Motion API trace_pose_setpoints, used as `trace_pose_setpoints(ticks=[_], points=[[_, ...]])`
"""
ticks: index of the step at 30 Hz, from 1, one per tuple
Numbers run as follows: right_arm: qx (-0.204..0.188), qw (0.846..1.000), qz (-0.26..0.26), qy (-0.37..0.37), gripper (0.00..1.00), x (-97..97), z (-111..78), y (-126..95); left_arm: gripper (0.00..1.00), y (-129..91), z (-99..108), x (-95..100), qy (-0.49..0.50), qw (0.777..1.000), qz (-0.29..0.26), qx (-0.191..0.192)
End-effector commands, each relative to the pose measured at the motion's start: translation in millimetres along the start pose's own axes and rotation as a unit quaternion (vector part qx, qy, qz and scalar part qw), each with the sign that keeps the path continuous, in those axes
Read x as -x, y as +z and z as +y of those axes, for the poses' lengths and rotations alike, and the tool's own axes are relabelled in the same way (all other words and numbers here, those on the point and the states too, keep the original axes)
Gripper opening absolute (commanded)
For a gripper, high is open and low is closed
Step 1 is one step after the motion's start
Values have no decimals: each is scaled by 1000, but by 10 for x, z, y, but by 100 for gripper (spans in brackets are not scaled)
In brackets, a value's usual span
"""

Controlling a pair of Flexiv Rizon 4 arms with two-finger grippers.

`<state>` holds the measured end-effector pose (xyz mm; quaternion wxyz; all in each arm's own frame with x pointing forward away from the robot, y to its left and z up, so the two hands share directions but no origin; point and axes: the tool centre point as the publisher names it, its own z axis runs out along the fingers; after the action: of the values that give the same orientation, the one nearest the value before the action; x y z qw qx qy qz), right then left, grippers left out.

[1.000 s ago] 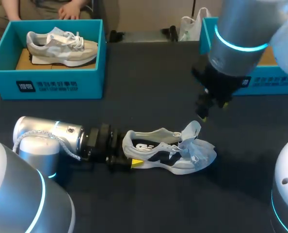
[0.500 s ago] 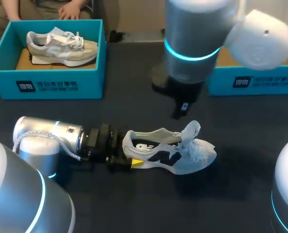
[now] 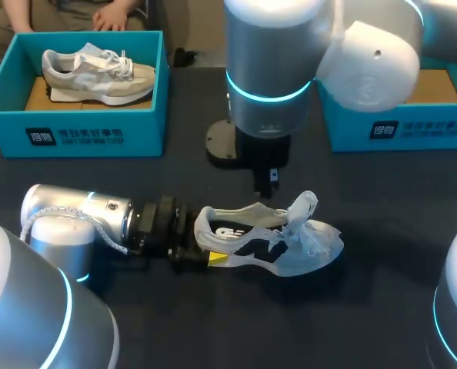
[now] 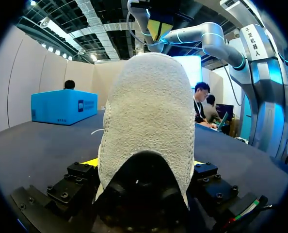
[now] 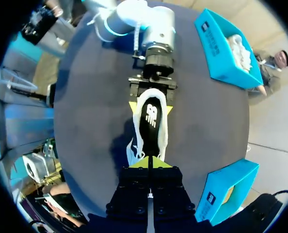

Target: Take the shoe out of the shoebox, open the shoe tongue, remove and reinsert the insole, then place the shoe into the shoebox

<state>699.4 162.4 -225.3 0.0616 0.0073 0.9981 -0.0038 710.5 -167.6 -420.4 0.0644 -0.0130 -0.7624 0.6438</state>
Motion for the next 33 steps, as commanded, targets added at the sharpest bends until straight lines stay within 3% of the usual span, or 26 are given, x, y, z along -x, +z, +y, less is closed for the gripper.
trace_pose_setpoints(ticks=[1, 9, 24, 33], points=[[-7, 1000, 6, -15, 0, 18, 80, 132, 0, 1, -5, -11, 0, 1000, -2, 1], [16, 997, 24, -68, 0, 31, 395, 551, 0, 1, -5, -11, 0, 1000, -2, 1], [16, 997, 24, -68, 0, 31, 395, 551, 0, 1, -5, -11, 0, 1000, -2, 1], [17, 997, 35, -69, 0, 17, 462, 890, 0, 1, -5, -11, 0, 1000, -2, 1]])
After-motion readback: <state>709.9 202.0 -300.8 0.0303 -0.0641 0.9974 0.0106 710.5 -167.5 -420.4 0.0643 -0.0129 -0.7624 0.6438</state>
